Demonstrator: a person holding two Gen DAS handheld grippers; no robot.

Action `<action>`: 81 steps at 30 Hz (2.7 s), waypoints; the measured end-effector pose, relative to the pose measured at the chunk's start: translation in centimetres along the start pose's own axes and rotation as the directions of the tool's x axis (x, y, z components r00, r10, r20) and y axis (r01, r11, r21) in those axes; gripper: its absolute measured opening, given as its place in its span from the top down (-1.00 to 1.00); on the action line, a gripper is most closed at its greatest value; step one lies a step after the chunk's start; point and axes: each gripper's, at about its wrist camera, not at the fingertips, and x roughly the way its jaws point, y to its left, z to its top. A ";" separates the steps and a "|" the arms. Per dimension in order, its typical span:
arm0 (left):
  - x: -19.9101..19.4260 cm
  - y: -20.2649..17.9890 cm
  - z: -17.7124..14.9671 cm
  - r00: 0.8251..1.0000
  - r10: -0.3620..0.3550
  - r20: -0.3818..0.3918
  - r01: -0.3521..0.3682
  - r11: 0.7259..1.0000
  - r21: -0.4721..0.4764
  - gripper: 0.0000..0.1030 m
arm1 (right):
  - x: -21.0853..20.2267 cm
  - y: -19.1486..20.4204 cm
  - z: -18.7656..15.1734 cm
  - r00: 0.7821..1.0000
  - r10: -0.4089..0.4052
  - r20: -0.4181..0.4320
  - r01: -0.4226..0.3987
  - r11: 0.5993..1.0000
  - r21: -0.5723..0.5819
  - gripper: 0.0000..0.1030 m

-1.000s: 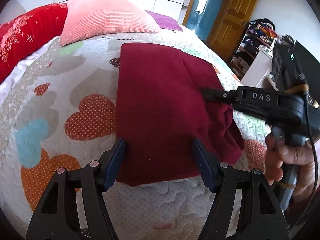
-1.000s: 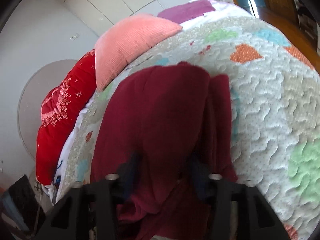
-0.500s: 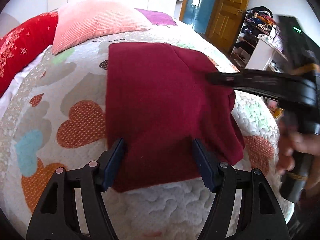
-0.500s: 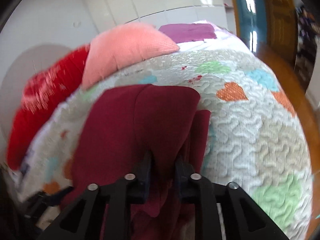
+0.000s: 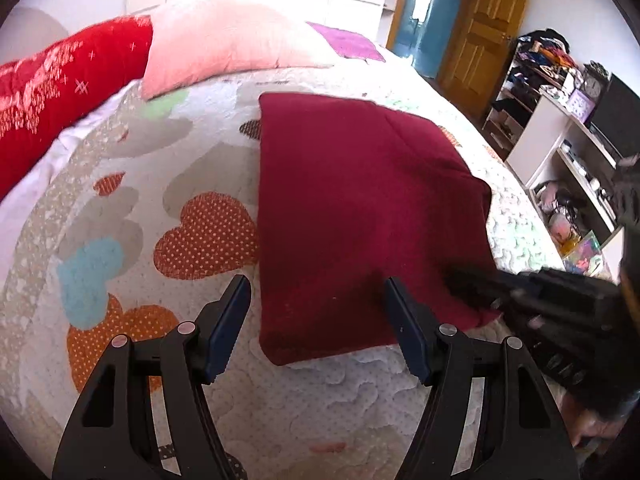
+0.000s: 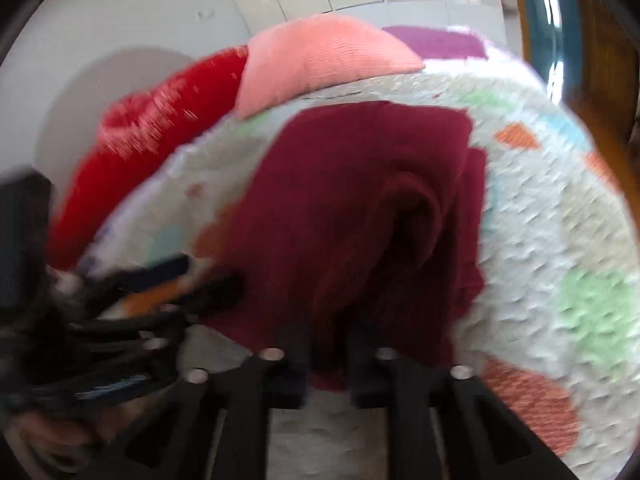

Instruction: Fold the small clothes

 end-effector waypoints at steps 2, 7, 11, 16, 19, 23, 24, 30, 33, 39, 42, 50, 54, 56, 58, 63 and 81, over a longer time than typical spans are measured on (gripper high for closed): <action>-0.1 -0.2 -0.1 1.000 0.015 0.018 -0.015 1.000 0.010 -0.32 | -1.4 -0.1 0.3 0.999 -0.009 0.035 0.009 1.000 -0.006 0.84; 1.8 -0.3 -0.6 0.999 0.019 -0.038 -0.019 1.000 -0.006 -0.32 | -0.4 -1.8 -0.4 0.998 -0.064 -0.006 0.064 0.998 0.023 0.84; 2.0 0.2 -0.9 0.999 0.013 -0.038 -0.014 1.000 -0.022 -0.32 | -1.0 -2.4 -0.9 0.999 -0.046 -0.002 0.046 0.997 0.066 0.84; 1.4 0.5 -0.3 0.999 0.020 -0.029 -0.021 0.999 -0.031 -0.32 | -4.5 -1.7 -0.1 0.999 -0.015 0.044 0.011 0.996 0.088 0.81; 1.4 0.6 0.3 0.999 0.038 -0.014 -0.038 0.999 -0.023 -0.32 | -5.4 -1.0 1.2 0.993 -0.017 0.115 0.007 0.996 0.088 0.77; 2.4 1.3 0.9 0.999 0.012 -0.029 -0.014 0.999 -0.051 -0.33 | -3.4 -1.7 3.3 0.991 -0.017 0.134 0.001 0.993 0.118 0.77; 2.7 1.5 1.0 0.999 0.002 -0.035 -0.004 0.998 -0.059 -0.36 | -2.7 -2.0 3.6 0.991 -0.027 0.134 0.010 0.992 0.125 0.77; 3.9 3.4 1.6 0.985 -0.153 -0.073 0.143 0.980 -0.136 -0.36 | 2.4 -4.4 3.8 0.998 -0.036 0.051 0.028 0.989 0.147 0.81; 3.6 4.6 2.4 0.984 -0.175 -0.042 0.166 0.972 -0.165 -0.39 | 0.7 -4.1 3.7 0.997 -0.015 0.081 0.005 0.993 0.118 0.78; 5.3 5.2 3.6 0.961 -0.269 -0.062 0.247 0.938 -0.241 -0.54 | -1.5 -6.4 3.3 0.976 -0.027 0.214 -0.018 0.979 0.205 -0.75; 6.5 5.0 3.8 0.950 -0.303 -0.072 0.275 0.925 -0.261 -0.62 | 0.3 -8.0 3.3 0.983 -0.029 0.181 -0.018 0.968 0.250 -0.75; 6.2 4.0 3.9 0.942 -0.328 -0.071 0.300 0.919 -0.254 -0.30 | 3.8 -9.0 4.1 0.984 0.102 0.145 -0.145 0.935 0.323 0.09; 2.9 4.0 3.2 0.940 -0.338 -0.053 0.318 0.920 -0.229 -0.18 | 1.0 -6.9 4.1 0.980 0.113 0.166 -0.154 0.953 0.261 0.22; 0.2 3.9 1.8 0.942 -0.334 -0.043 0.318 0.924 -0.214 -0.18 | -0.9 -5.7 3.6 0.975 0.134 0.178 -0.175 0.956 0.237 0.22; -1.6 3.9 0.5 0.943 -0.330 -0.048 0.313 0.926 -0.209 -0.18 | -2.3 -4.5 2.7 0.972 0.156 0.175 -0.191 0.959 0.211 0.23; -5.2 3.4 -5.6 0.954 -0.289 -0.078 0.268 0.941 -0.207 -0.18 | -4.9 -2.1 -2.1 0.969 0.204 0.138 -0.225 0.961 0.163 0.22; -4.2 2.2 -4.2 1.000 0.011 -0.022 -0.012 0.999 -0.046 -0.21 | -6.9 3.1 -3.4 0.988 0.023 0.155 -0.019 0.999 -0.028 0.22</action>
